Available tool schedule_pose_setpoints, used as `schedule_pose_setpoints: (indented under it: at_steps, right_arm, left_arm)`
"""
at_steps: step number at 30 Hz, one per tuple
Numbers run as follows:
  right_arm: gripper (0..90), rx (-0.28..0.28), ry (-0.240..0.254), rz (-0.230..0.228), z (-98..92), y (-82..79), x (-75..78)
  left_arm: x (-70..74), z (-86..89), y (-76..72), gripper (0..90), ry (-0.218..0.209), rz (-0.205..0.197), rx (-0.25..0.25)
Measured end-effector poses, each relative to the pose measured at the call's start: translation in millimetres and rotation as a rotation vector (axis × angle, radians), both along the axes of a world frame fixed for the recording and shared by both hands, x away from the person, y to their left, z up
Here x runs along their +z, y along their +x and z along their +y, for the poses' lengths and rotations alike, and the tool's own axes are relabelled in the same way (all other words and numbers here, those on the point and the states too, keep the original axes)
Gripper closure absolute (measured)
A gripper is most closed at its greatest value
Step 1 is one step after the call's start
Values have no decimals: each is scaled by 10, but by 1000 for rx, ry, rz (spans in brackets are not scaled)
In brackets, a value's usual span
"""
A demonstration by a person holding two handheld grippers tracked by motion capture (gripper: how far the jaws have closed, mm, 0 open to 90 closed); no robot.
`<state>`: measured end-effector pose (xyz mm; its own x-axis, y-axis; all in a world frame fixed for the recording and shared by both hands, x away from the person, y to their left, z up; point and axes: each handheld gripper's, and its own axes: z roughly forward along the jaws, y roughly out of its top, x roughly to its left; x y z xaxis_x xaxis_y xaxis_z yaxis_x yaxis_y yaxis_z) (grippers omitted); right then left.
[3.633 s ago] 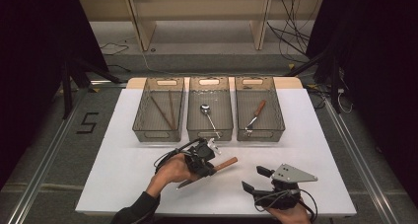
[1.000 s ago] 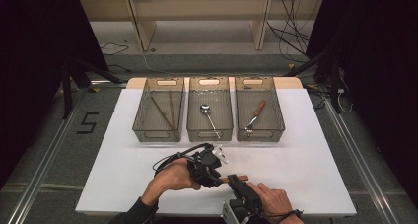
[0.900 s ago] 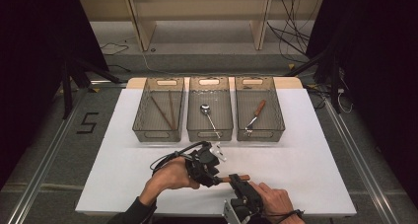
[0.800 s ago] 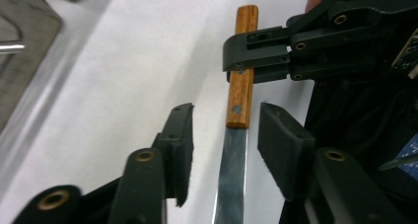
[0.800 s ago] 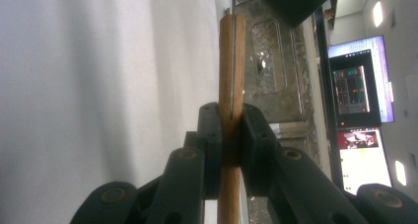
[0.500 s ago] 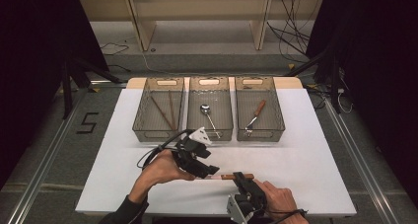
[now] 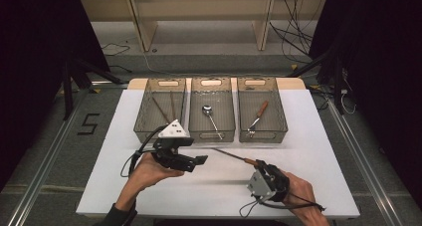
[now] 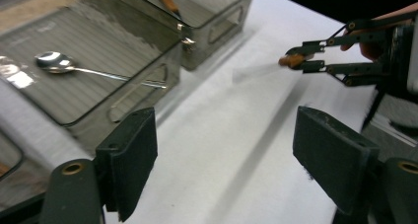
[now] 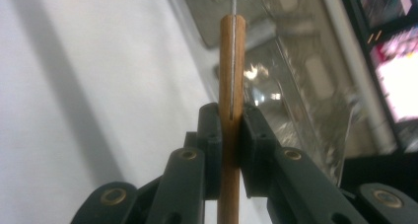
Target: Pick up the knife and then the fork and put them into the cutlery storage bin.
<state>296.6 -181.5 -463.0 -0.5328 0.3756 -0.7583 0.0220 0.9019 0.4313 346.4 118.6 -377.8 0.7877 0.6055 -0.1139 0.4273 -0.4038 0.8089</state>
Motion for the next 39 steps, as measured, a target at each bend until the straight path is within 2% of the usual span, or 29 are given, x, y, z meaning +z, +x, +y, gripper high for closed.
schedule_pose_setpoints:
  at_steps: [2, 5, 10, 13, 14, 17, 23, 25, 29, 36, 39]
  right_arm:
    - [814, -42, 64, 52, -88, 94, 68]
    - [814, -104, 190, 116, -192, 243, 176]
    - [815, -188, 417, 228, -352, 508, 373]
    - [814, -225, 535, 290, -449, 661, 478]
    - [814, -242, 591, 320, -484, 726, 514]
    - [814, -278, 684, 382, -554, 886, 578]
    - [814, -346, 806, 487, -591, 1168, 653]
    - [814, -365, 855, 529, -603, 1285, 676]
    - [814, -416, 913, 591, -620, 1510, 691]
    - [813, -540, 943, 653, -631, 1928, 596]
    - [813, -579, 945, 669, -641, 2042, 545]
  left_arm:
    - [-42, 73, -23, 241, -13, -14, 34]
    - [-133, 166, -66, 234, -38, -29, 74]
    - [-292, 251, -114, 228, -37, -47, 125]
    - [-397, 291, -158, 226, -58, -59, 148]
    - [-423, 298, -171, 226, -59, -63, 151]
    - [-532, 326, -227, 225, -69, -80, 166]
    - [-774, 407, -324, 215, -48, -105, 181]
    - [-828, 446, -338, 214, -58, -105, 196]
    - [-892, 517, -365, 208, -79, -101, 225]
    - [-937, 505, -385, 208, -66, -105, 225]
    - [-944, 502, -384, 208, -69, -104, 227]
